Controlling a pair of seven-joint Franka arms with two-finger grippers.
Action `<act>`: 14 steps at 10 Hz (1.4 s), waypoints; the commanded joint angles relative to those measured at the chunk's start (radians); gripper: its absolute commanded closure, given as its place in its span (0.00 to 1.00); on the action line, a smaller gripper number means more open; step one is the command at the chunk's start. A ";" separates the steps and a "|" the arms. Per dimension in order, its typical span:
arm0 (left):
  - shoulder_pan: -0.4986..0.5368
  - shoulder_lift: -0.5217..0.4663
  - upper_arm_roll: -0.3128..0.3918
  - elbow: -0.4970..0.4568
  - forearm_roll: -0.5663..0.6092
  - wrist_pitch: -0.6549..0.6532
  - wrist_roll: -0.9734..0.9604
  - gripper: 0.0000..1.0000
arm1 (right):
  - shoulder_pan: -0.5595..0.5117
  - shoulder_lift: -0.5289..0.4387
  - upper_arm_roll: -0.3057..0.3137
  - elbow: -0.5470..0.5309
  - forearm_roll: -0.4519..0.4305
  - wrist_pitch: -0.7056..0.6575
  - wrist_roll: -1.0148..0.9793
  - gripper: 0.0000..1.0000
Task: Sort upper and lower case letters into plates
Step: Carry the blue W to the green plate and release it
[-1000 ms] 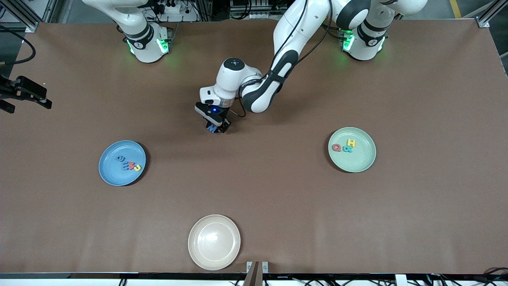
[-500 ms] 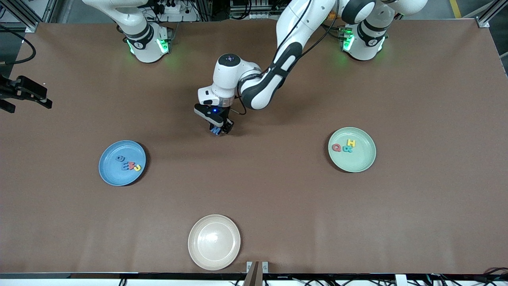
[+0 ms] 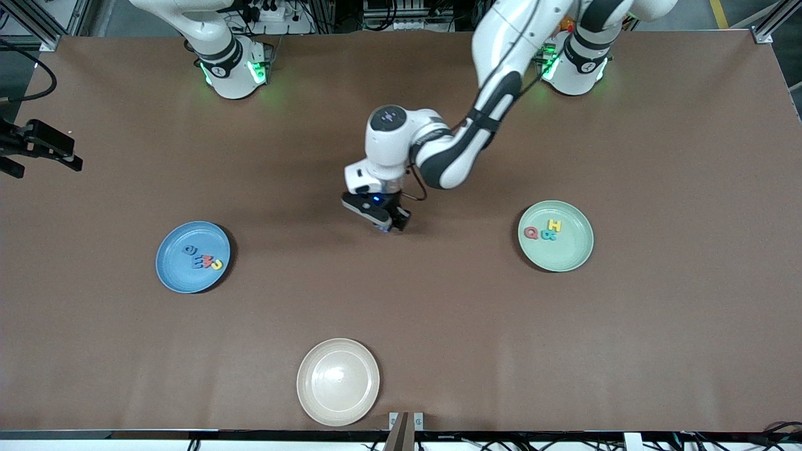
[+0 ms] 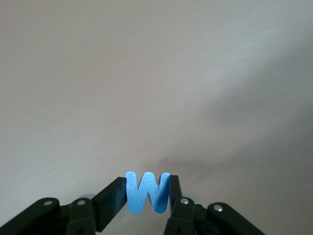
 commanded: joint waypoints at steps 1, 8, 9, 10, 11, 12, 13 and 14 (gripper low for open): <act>0.230 -0.207 -0.132 -0.260 0.017 -0.077 0.122 0.98 | -0.017 -0.015 0.009 -0.007 0.018 -0.007 -0.002 0.00; 1.143 -0.390 -0.631 -0.666 0.027 -0.166 0.631 0.96 | -0.017 -0.015 0.009 -0.013 0.018 -0.005 -0.002 0.00; 1.201 -0.387 -0.635 -0.666 0.027 -0.166 0.703 0.72 | -0.017 -0.016 0.009 -0.012 0.018 -0.005 -0.002 0.00; 1.205 -0.386 -0.641 -0.660 0.026 -0.166 0.710 0.04 | -0.015 -0.015 0.009 -0.012 0.018 -0.005 -0.002 0.00; 1.205 -0.383 -0.642 -0.646 0.024 -0.167 0.712 0.00 | -0.015 -0.015 0.009 -0.013 0.018 -0.005 -0.002 0.00; 1.203 -0.381 -0.642 -0.608 0.020 -0.177 0.712 0.00 | -0.015 -0.015 0.009 -0.012 0.018 -0.005 -0.002 0.00; 1.203 -0.381 -0.642 -0.556 0.015 -0.215 0.710 0.00 | -0.015 -0.015 0.009 -0.012 0.018 -0.004 -0.002 0.00; 1.199 -0.366 -0.642 -0.460 0.010 -0.291 0.709 0.00 | -0.015 -0.016 0.009 -0.012 0.018 -0.004 -0.002 0.00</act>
